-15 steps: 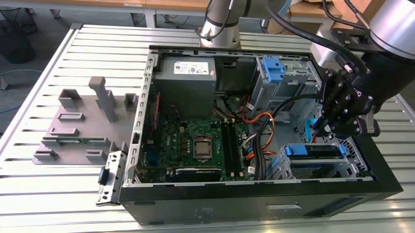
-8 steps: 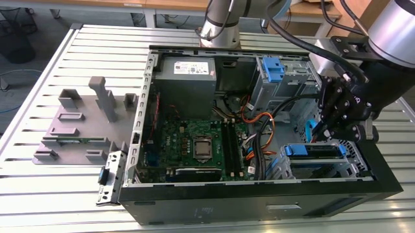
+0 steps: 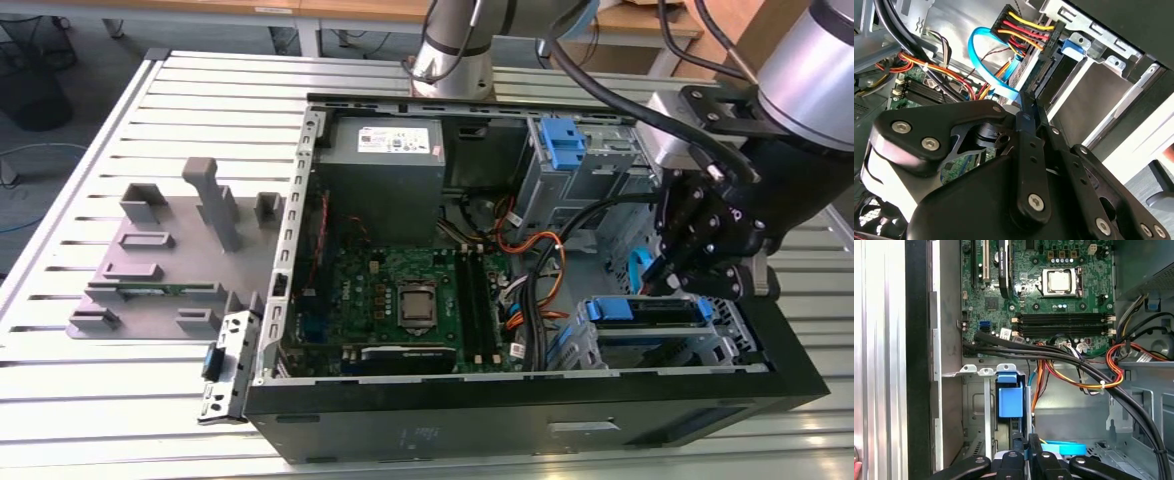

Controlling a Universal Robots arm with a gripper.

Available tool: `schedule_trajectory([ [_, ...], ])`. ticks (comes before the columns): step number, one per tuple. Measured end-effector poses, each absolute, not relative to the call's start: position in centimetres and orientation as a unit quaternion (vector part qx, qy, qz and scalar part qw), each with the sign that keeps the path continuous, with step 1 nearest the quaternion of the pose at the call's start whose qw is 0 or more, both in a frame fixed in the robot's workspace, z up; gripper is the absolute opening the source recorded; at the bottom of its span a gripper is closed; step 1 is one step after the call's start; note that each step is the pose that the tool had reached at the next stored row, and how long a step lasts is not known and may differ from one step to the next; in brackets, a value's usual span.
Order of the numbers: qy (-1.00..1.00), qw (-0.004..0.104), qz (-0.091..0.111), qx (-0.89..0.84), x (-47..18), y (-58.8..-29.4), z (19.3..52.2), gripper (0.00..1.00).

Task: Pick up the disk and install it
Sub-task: 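Insert the first disk wire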

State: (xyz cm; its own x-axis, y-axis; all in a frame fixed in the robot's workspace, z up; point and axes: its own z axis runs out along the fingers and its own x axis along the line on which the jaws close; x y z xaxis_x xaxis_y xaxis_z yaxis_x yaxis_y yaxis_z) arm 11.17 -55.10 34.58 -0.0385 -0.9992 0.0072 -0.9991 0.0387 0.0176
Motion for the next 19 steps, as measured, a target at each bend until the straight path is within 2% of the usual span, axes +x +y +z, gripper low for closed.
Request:
schedule_trajectory([
  [19,-0.718,0.009,-0.004,0.696,11.64,-55.41,33.83,0.16],
])
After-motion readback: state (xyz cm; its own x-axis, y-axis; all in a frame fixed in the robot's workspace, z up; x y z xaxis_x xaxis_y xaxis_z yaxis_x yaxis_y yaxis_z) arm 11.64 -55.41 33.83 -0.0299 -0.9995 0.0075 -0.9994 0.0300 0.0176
